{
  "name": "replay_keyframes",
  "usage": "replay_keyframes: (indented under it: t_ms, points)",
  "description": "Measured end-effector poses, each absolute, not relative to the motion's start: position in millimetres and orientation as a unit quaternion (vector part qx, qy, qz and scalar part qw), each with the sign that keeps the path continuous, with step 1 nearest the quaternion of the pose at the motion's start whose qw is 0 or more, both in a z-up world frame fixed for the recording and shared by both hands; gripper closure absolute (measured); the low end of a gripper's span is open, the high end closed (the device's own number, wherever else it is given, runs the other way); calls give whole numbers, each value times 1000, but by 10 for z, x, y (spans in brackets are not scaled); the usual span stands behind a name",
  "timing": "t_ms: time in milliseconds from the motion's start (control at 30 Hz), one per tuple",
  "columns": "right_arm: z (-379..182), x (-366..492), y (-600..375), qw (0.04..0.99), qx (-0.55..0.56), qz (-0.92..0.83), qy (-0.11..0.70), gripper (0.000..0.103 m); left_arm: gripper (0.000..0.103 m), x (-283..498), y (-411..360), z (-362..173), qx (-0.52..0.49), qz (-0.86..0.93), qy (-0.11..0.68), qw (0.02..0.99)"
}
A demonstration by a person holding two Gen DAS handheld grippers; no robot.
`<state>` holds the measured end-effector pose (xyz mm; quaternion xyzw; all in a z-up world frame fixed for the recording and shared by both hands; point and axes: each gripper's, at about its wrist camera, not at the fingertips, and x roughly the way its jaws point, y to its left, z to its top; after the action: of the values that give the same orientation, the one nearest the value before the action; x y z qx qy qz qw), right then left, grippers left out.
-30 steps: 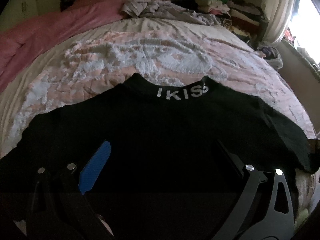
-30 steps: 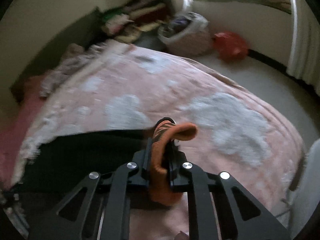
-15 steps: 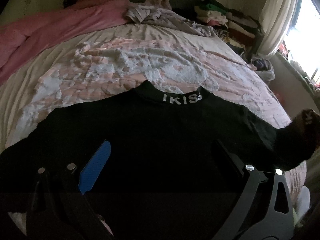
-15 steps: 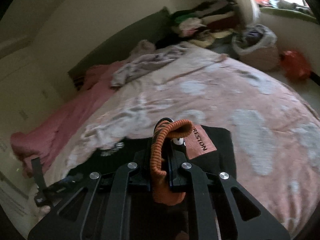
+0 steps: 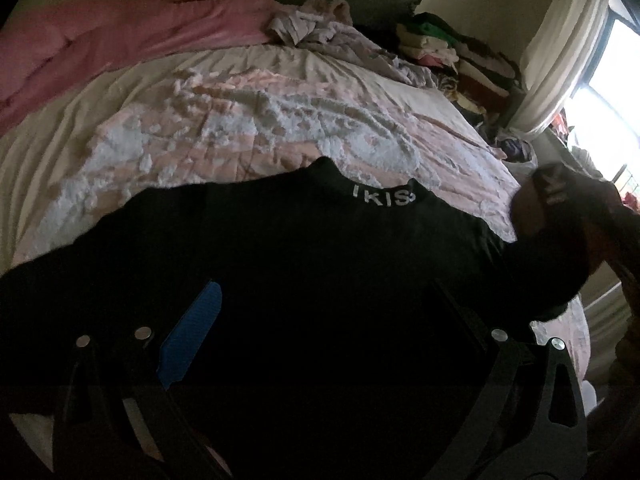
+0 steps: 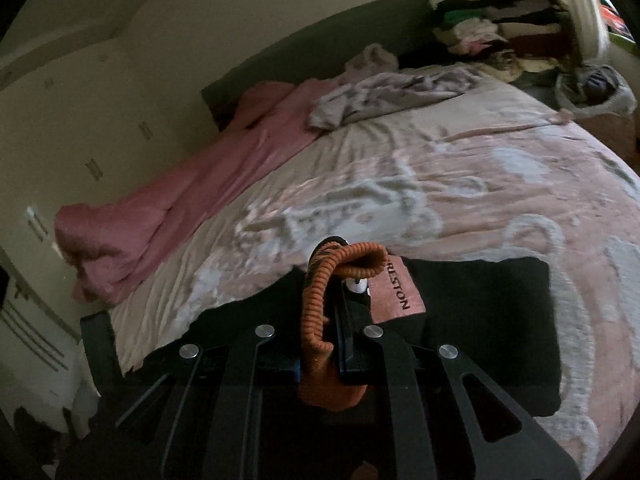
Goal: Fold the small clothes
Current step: 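Lift the sleeve with the right gripper and carry it across the shirt body, then lay the sleeve on the shirt body, open the right gripper, withdraw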
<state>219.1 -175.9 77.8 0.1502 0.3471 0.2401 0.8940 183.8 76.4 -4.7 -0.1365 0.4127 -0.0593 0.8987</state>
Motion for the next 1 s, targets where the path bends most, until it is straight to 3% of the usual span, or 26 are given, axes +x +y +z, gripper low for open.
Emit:
replay_keyframes:
  t_ms: [167,300,333,400,767,867,900,967,1000]
  points:
    - [765,2190,-1476,885,139,266,355,85,9,1803,786,-120,-157,-79,418,892]
    - [736,2166,-1458,885,136,272,352,72,9,1798,763,-144,-168,-98,424,885]
    - [723,2161,-1471,884,136,274,354,63,9,1794,760,-149,-171,-101,424,884]
    - [698,2154,-1504,885,136,269,354,57,10,1788,753,-157,-173,-104,424,883]
    - [436,2076,-1946,899,131,200,367,54,10,1846,878,-264,-178,-66,433,881]
    - [368,2019,-2074,908,116,171,365,50,10,1914,983,-301,-184,-40,438,879]
    - [356,2011,-2105,909,116,167,365,48,11,1953,1006,-328,-183,-34,443,877]
    - [316,1973,-2194,910,119,155,365,48,26,2045,1037,-413,-189,-21,458,868]
    - [302,1950,-2241,912,117,147,365,47,29,2075,1043,-443,-193,-19,462,866]
